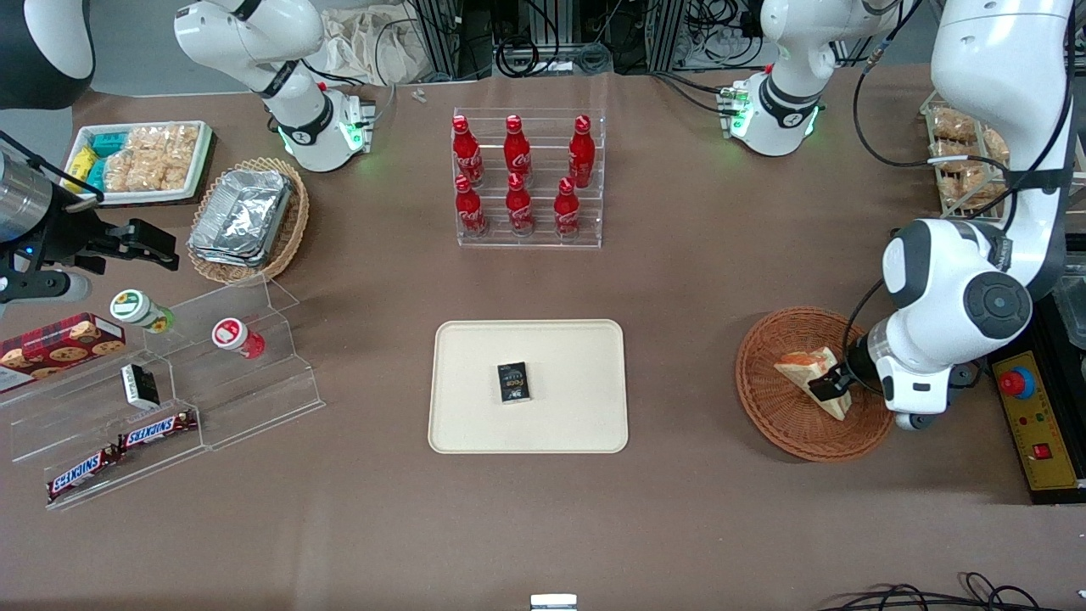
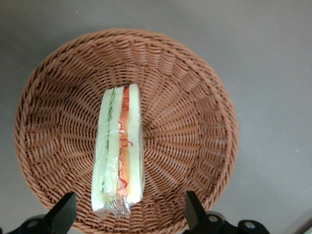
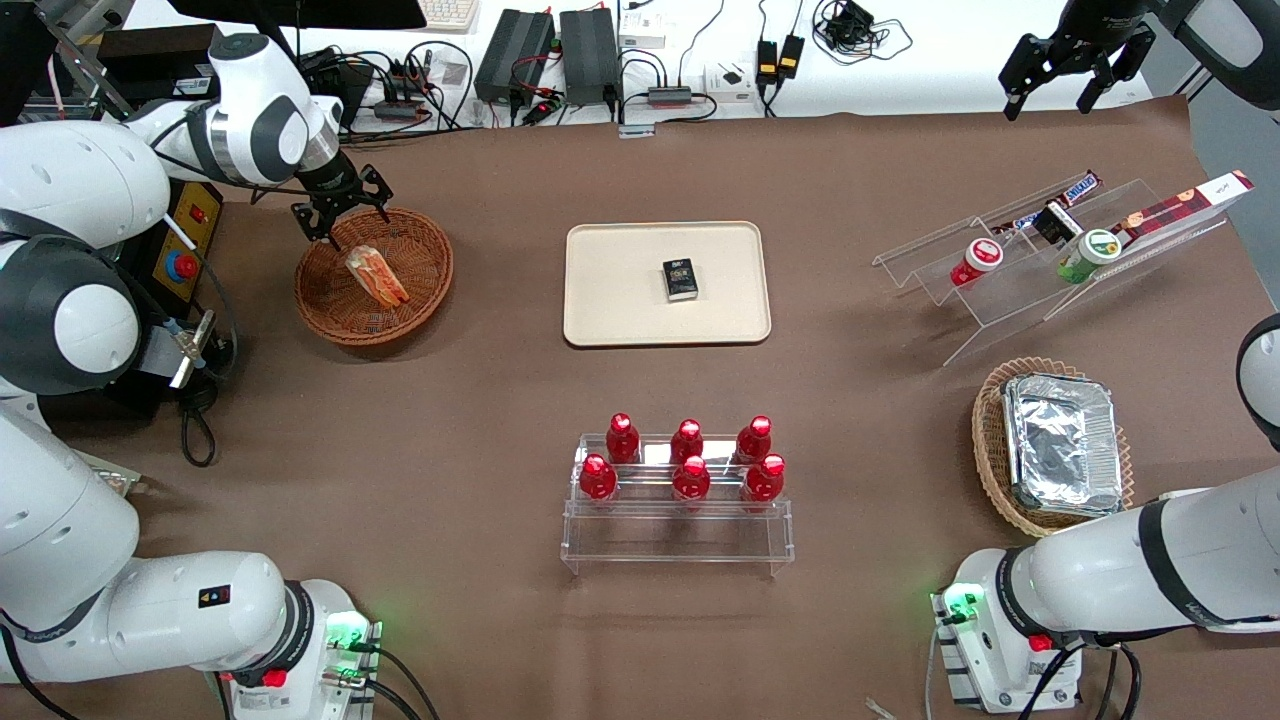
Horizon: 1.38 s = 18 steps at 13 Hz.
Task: Place sandwich from basket to tray
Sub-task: 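Move the left gripper down over the wrapped sandwich in the wicker basket, then close the left gripper on the sandwich and lift it from the basket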
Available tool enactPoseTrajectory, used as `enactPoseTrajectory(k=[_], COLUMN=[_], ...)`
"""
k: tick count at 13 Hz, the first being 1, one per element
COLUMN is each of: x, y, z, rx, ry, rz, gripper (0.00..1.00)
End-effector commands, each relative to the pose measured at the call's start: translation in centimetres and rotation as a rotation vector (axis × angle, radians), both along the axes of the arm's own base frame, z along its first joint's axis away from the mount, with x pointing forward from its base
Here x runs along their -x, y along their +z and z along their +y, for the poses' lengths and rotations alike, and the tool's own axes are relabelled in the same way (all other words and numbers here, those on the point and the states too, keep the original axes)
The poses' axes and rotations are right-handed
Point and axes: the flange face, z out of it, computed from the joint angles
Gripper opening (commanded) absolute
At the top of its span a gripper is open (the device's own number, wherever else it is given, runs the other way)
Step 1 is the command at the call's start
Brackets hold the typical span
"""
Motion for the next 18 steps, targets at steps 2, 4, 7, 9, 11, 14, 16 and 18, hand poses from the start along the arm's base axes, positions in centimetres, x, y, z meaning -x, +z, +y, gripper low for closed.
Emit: enactPoseTrajectory(k=[2, 4, 7, 9, 11, 14, 16, 18], x=[1.5, 2.2, 2.4, 2.5, 2.5, 1.9, 0.8, -0.4], y=[-2.4, -4.6, -6.4, -7.3, -8.4, -7.6, -5.7, -1.4], z=[0.4, 0.3, 0.4, 0.3, 0.3, 0.2, 0.4, 0.6], rx=[-0.004, 0.000, 0.003, 0.005, 0.007, 0.006, 0.010, -0.001], ry=[0.022, 0.020, 0.022, 0.020, 0.021, 0.005, 0.029, 0.030], rz=[-0.010, 0.008, 0.035, 0.049, 0.075, 0.053, 0.030, 0.074], gripper=[1.00, 1.00, 1.00, 0.96, 0.31, 0.00, 0.00, 0.00])
